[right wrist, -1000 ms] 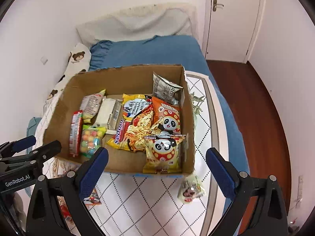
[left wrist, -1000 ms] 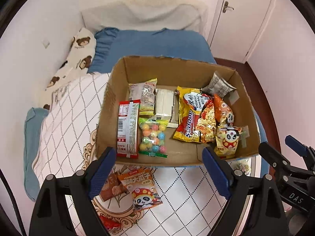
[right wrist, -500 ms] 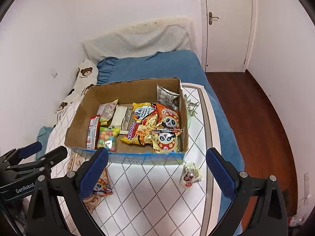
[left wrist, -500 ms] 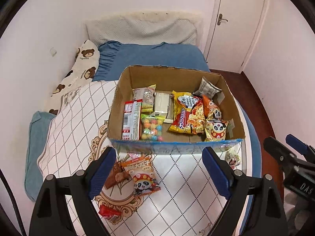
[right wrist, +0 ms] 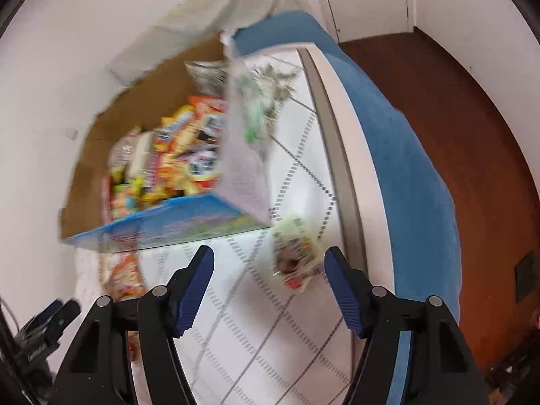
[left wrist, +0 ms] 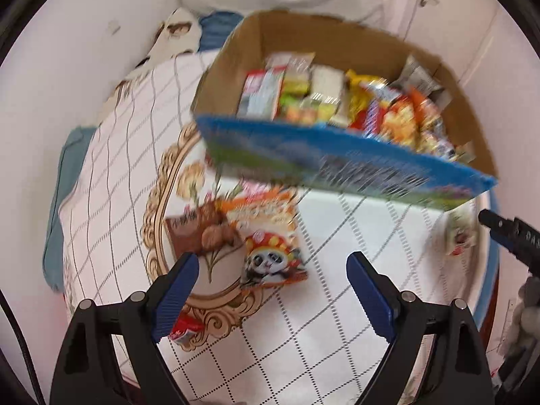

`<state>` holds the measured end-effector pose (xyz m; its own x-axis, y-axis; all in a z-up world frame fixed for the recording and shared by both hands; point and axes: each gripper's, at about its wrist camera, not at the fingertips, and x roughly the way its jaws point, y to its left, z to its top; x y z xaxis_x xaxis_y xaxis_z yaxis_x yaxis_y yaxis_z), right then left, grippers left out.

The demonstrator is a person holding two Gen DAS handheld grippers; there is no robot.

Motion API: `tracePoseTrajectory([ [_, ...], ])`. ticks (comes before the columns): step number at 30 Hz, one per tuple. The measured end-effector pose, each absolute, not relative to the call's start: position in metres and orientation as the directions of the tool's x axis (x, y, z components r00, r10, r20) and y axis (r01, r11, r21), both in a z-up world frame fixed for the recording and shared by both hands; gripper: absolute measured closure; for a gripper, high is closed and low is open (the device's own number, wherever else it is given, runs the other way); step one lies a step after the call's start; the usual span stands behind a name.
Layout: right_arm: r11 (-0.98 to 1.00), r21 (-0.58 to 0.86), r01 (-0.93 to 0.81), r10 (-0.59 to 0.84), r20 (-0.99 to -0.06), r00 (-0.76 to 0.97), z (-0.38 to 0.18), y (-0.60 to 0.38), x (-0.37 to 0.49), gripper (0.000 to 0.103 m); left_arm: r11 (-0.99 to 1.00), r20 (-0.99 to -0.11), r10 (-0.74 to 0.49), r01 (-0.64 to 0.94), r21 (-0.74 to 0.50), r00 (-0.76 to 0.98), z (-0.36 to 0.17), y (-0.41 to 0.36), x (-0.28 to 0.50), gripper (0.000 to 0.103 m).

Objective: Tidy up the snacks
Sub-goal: 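Grasp the orange YUANWEIDAGUAZI seed bag with the left tool while the right tool grasps the clear panda snack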

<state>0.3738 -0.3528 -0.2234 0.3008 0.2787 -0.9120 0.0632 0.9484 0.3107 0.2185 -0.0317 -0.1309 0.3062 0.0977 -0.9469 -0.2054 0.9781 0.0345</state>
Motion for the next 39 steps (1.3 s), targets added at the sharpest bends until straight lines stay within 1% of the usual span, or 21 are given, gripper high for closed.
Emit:
tracePoseTrajectory([
  [4,0.965,0.258,0.047,0.242,-0.944,0.225,-0.262,-0.346,0.394,0.032,0.964,-0.963,0.121,-0.258,0.056,0.242,-0.152,-0.015,0.215,0.013],
  [6,0.97,0.24,0.048,0.228,-0.956,0.183,-0.28,-0.34,0.398,0.042,0.958,-0.968,0.128,-0.28,0.065,0.216,-0.159,-0.004,0.213,0.013],
  [8,0.977,0.211,0.007,0.206,-0.96,0.187,-0.284,-0.33,0.394,0.044,0.954,-0.969,0.142,-0.288,0.08,0.202,-0.162,0.006,0.21,0.013],
  [11,0.97,0.239,-0.031,0.241,-0.954,0.179,-0.283,-0.317,0.379,0.045,0.953,-0.97,0.148,-0.289,0.087,0.195,-0.163,0.021,0.206,0.013],
  [13,0.965,0.255,-0.052,0.261,-0.951,0.168,-0.284,-0.305,0.366,0.045,0.953,-0.974,0.13,-0.294,0.071,0.186,-0.166,0.031,0.209,0.013],
  [16,0.96,0.267,-0.084,0.277,-0.949,0.151,-0.286,-0.285,0.35,0.045,0.953,-0.983,0.043,-0.303,-0.013,0.179,-0.171,0.037,0.216,0.013],
  [19,0.955,0.273,-0.116,0.287,-0.949,0.133,-0.285,-0.261,0.334,0.045,0.955,-0.986,-0.028,-0.288,-0.075,0.164,-0.178,0.028,0.232,0.013],
  [21,0.956,0.259,-0.137,0.277,-0.952,0.131,-0.283,-0.246,0.327,0.045,0.961,-0.987,-0.052,-0.26,-0.09,0.151,-0.187,0.016,0.245,0.013],
  [25,0.962,0.219,-0.165,0.242,-0.961,0.133,-0.28,-0.232,0.313,0.045,0.973,-0.996,-0.068,-0.214,-0.081,0.065,-0.218,-0.003,0.266,0.014],
  [26,0.963,0.215,-0.164,0.238,-0.962,0.132,-0.28,-0.231,0.313,0.045,0.974,-0.996,-0.074,-0.211,-0.082,0.046,-0.227,-0.004,0.27,0.016],
  [27,0.964,0.214,-0.16,0.236,-0.963,0.132,-0.28,-0.231,0.312,0.045,0.973,-0.996,-0.081,-0.214,-0.087,0.036,-0.234,-0.004,0.272,0.025],
  [28,0.964,0.21,-0.16,0.232,-0.964,0.13,-0.28,-0.231,0.312,0.045,0.972,-0.996,-0.085,-0.218,-0.088,0.024,-0.239,-0.004,0.274,0.032],
  [29,0.966,0.203,-0.161,0.225,-0.966,0.13,-0.28,-0.231,0.311,0.045,0.97,-0.995,-0.097,-0.222,-0.098,0.016,-0.245,-0.002,0.275,0.042],
  [33,0.967,0.181,-0.178,0.204,-0.971,0.125,-0.279,-0.224,0.306,0.045,0.977,-0.995,-0.086,-0.19,-0.093,0.044,-0.243,-0.006,0.262,0.046],
  [39,0.96,0.196,-0.202,0.212,-0.975,0.059,-0.291,-0.213,0.273,0.045,0.988,-0.991,-0.136,-0.081,-0.135,-0.009,-0.246,-0.043,0.193,0.046],
])
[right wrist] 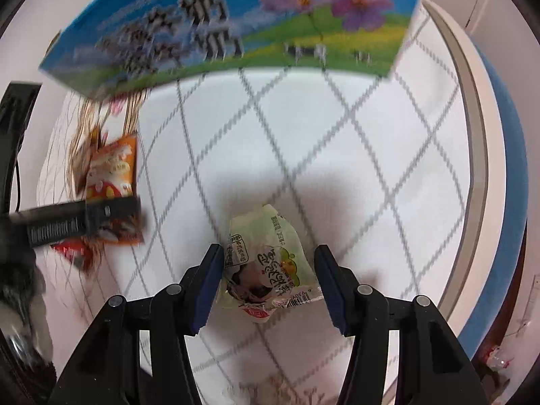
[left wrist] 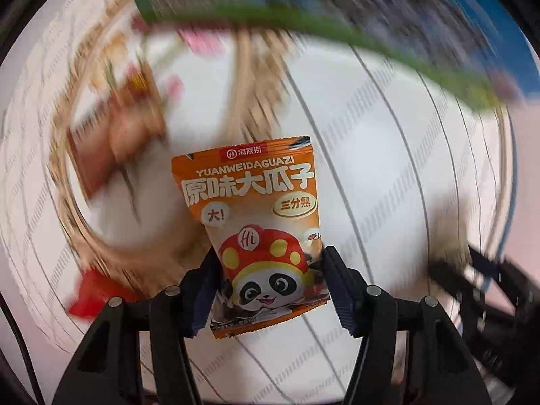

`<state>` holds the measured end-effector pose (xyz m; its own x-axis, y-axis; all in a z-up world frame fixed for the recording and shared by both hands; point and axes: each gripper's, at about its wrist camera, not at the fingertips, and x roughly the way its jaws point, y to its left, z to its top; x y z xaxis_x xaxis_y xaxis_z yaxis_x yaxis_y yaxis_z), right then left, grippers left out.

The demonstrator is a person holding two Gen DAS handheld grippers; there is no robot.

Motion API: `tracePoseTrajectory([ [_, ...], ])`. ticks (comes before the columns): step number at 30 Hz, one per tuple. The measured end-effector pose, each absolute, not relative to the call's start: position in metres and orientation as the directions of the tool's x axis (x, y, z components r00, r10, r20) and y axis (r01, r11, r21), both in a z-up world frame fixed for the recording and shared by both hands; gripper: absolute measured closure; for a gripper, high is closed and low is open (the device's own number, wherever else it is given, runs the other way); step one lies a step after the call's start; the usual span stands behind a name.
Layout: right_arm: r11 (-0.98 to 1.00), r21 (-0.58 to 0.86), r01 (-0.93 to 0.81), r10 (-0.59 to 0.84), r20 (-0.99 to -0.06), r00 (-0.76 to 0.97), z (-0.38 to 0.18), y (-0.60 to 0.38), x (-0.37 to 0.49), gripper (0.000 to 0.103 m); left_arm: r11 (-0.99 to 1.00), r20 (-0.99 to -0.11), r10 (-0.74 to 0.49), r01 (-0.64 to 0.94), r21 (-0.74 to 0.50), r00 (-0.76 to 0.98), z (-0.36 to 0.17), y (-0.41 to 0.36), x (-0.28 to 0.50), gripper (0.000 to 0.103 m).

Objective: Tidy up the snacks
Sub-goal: 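Grasp the orange YUANWEIDAGUAZI seed bag with the left tool while the right tool grasps the clear panda snack, then carry both bags into the box and open both tools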

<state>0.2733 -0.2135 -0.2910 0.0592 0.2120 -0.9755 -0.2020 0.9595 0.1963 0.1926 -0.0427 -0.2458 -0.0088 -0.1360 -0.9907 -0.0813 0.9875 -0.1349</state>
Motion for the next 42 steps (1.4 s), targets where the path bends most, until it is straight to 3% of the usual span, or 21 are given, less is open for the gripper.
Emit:
tracePoseTrajectory([
  [8,0.962,0.21,-0.174,0.216,-0.976,0.015,-0.305,-0.219,0.239,0.045,0.994,-0.994,-0.105,-0.01,-0.105,-0.036,-0.263,-0.078,0.167,0.044],
  [23,0.969,0.204,-0.138,0.204,-0.979,-0.012,-0.32,-0.232,0.237,0.044,0.988,-0.988,-0.144,-0.072,-0.14,-0.052,-0.298,-0.056,0.193,0.041],
  [29,0.967,0.225,-0.117,0.226,-0.974,-0.002,-0.318,-0.237,0.233,0.045,0.991,-0.992,-0.125,-0.044,-0.126,0.006,-0.27,-0.056,0.196,0.05],
  [33,0.96,0.264,-0.095,0.267,-0.963,0.022,-0.308,-0.245,0.23,0.045,0.99,-0.99,-0.136,-0.021,-0.137,0.042,-0.243,-0.059,0.193,0.05],
  [42,0.914,0.39,-0.112,0.403,-0.905,0.14,-0.234,-0.252,0.252,0.047,0.976,-0.959,-0.216,0.043,-0.212,0.186,-0.143,-0.052,0.211,0.05],
])
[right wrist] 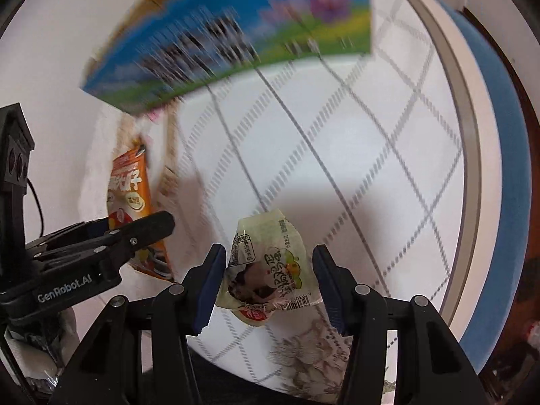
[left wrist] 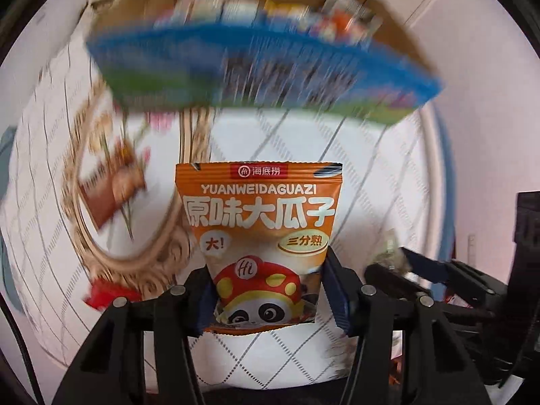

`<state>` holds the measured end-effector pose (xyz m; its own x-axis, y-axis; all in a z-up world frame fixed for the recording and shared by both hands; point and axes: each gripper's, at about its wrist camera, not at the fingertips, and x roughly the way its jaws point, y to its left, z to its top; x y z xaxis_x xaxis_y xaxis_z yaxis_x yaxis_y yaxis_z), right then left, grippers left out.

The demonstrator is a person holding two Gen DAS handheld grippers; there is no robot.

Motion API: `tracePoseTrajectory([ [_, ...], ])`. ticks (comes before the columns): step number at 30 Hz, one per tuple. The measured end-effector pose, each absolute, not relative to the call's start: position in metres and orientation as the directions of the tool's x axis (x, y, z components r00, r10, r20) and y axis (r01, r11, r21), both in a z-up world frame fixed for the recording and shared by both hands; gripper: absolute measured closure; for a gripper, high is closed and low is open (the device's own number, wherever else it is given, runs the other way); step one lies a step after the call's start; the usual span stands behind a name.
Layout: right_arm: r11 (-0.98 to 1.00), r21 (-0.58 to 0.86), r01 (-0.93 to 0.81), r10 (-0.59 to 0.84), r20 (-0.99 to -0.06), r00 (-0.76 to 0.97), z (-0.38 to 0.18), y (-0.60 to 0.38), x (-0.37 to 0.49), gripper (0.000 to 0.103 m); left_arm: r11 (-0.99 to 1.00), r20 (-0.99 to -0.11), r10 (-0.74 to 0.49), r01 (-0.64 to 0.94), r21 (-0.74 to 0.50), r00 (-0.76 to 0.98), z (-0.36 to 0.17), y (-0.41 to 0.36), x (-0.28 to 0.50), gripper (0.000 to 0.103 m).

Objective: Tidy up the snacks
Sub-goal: 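Carry both bags into the box and open both tools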

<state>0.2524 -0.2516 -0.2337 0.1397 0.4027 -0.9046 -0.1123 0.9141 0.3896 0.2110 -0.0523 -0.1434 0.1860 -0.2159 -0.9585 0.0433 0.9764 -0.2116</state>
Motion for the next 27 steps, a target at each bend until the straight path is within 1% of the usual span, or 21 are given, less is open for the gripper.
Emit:
tracePoseTrajectory([
  [3,0.894,0.428,-0.132,0.447,-0.871,0.206,-0.198,-0.253,0.273,0.047,0.97,-0.941,-0.243,0.074,-0.232,0.236,-0.101,-0.053,0.236,0.05],
  [6,0.879,0.451,-0.156,0.477,-0.839,0.262,-0.168,-0.255,0.298,0.047,0.968,-0.928,-0.249,0.095,-0.231,0.276,-0.07,-0.051,0.272,0.05],
  [10,0.888,0.421,-0.187,0.46,-0.817,0.347,-0.136,-0.248,0.354,0.047,0.973,-0.927,-0.226,0.106,-0.203,0.3,-0.051,-0.057,0.329,0.05],
  [13,0.897,0.404,-0.18,0.442,-0.818,0.368,-0.135,-0.243,0.391,0.047,0.972,-0.936,-0.234,0.087,-0.219,0.263,-0.061,-0.052,0.361,0.05],
  [17,0.909,0.383,-0.163,0.416,-0.836,0.359,-0.148,-0.23,0.433,0.047,0.97,-0.951,-0.244,0.065,-0.235,0.192,-0.078,-0.053,0.407,0.05],
  [23,0.917,0.369,-0.152,0.399,-0.866,0.303,-0.179,-0.22,0.456,0.046,0.963,-0.96,-0.27,0.034,-0.268,0.07,-0.122,-0.058,0.427,0.049],
  [24,0.916,0.374,-0.144,0.401,-0.869,0.289,-0.183,-0.22,0.457,0.041,0.965,-0.963,-0.263,0.026,-0.262,0.059,-0.128,-0.058,0.428,0.045],
  [25,0.912,0.389,-0.13,0.41,-0.872,0.269,-0.189,-0.222,0.459,0.032,0.967,-0.966,-0.253,0.02,-0.252,0.051,-0.133,-0.058,0.428,0.038],
  [26,0.914,0.387,-0.125,0.406,-0.877,0.256,-0.193,-0.222,0.46,0.009,0.968,-0.967,-0.25,0.017,-0.249,0.045,-0.137,-0.057,0.427,0.019],
  [27,0.92,0.374,-0.118,0.392,-0.887,0.244,-0.196,-0.223,0.461,0.002,0.969,-0.968,-0.248,0.016,-0.248,0.044,-0.14,-0.057,0.427,0.009],
])
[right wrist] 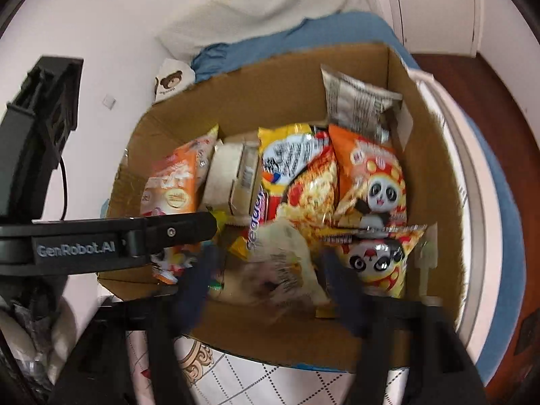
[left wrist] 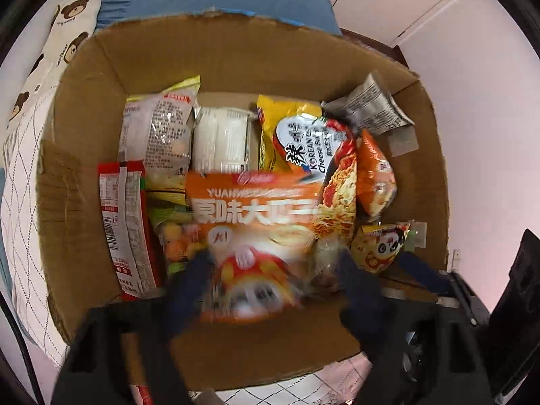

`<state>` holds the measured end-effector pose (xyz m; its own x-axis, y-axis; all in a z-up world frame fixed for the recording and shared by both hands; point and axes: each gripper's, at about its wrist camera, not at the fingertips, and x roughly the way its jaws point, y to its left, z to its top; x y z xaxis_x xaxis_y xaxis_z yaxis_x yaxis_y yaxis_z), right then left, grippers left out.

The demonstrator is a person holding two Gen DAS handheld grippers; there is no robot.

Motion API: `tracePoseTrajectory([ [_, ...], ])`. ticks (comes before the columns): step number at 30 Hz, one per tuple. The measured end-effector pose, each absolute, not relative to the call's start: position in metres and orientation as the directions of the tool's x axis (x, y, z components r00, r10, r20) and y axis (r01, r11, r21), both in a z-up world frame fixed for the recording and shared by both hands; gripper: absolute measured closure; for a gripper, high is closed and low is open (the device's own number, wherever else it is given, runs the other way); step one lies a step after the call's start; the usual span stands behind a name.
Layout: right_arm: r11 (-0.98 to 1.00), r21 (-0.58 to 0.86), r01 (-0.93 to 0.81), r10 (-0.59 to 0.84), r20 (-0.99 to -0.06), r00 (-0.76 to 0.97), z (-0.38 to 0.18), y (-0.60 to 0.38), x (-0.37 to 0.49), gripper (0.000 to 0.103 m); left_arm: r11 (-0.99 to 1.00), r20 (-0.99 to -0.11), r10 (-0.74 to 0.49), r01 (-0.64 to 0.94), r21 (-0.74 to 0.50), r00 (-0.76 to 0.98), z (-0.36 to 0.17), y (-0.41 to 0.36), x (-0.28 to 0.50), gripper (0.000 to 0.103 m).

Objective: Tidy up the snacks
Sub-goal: 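Carry both bags into the box and open both tools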

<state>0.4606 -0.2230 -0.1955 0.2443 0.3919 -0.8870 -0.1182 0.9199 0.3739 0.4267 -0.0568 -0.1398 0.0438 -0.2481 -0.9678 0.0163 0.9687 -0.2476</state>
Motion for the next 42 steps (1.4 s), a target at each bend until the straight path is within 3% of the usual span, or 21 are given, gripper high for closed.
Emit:
tracePoseTrajectory([
  [8,0.953,0.276,-0.126,0.298,-0.926,0.231,-0.199,-0.222,0.46,0.002,0.973,-0.97,-0.233,0.012,-0.232,0.073,-0.14,-0.053,0.42,0.009],
  [21,0.988,0.128,-0.089,0.148,-0.951,0.271,-0.183,-0.233,0.448,0.002,0.999,-0.97,-0.041,-0.002,-0.042,0.24,-0.111,-0.035,0.385,0.009],
  [42,0.991,0.071,-0.11,0.115,-0.868,0.482,-0.094,-0.246,0.352,0.002,1.0,-0.865,-0.009,-0.008,-0.016,0.501,-0.031,-0.038,0.276,0.009],
])
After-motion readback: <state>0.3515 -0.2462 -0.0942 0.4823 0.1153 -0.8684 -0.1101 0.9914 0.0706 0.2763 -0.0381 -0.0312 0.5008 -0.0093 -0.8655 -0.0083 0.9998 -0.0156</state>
